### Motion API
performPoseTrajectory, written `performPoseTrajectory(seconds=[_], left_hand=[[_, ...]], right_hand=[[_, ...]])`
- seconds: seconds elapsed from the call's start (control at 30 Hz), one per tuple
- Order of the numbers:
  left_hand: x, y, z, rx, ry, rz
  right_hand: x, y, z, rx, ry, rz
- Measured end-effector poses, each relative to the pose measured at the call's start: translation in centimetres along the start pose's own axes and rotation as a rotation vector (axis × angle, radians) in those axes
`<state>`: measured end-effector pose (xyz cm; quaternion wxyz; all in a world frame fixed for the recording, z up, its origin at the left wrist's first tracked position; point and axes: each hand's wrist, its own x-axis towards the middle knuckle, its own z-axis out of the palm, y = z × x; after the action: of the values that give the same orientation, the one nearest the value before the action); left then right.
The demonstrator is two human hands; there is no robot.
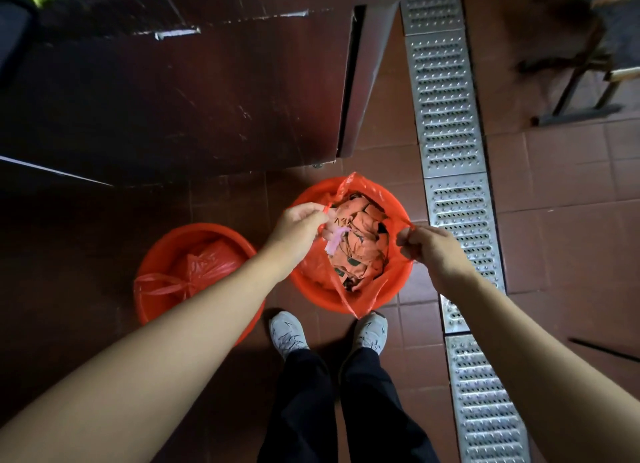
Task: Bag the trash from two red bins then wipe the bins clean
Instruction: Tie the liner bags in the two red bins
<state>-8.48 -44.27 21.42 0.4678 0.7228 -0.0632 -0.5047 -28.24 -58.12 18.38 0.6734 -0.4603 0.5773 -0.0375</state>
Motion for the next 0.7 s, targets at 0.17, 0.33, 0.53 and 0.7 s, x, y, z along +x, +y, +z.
performPoseTrajectory(seconds=[0.17, 0.33, 0.53, 0.7], left_hand=[[-1.8, 1.4, 0.3, -0.002, -0.008, 0.005], [-3.6, 3.3, 0.6, -0.021, -0.006, 0.033], [-5.2, 4.9, 1.5, 0.005, -0.026, 0.078], [-6.0, 7.0, 2.5, 0.003, -0.017, 0.109]], right_hand=[[-1.1, -1.8, -0.9, -0.048, 0.134, 0.029], [-2.0, -2.0, -1.3, -0.286, 0.167, 0.026], [-2.7, -4.5, -0.5, -0.269, 0.128, 0.007], [-5.2, -7.7, -0.8, -0.163, 0.075, -0.080]])
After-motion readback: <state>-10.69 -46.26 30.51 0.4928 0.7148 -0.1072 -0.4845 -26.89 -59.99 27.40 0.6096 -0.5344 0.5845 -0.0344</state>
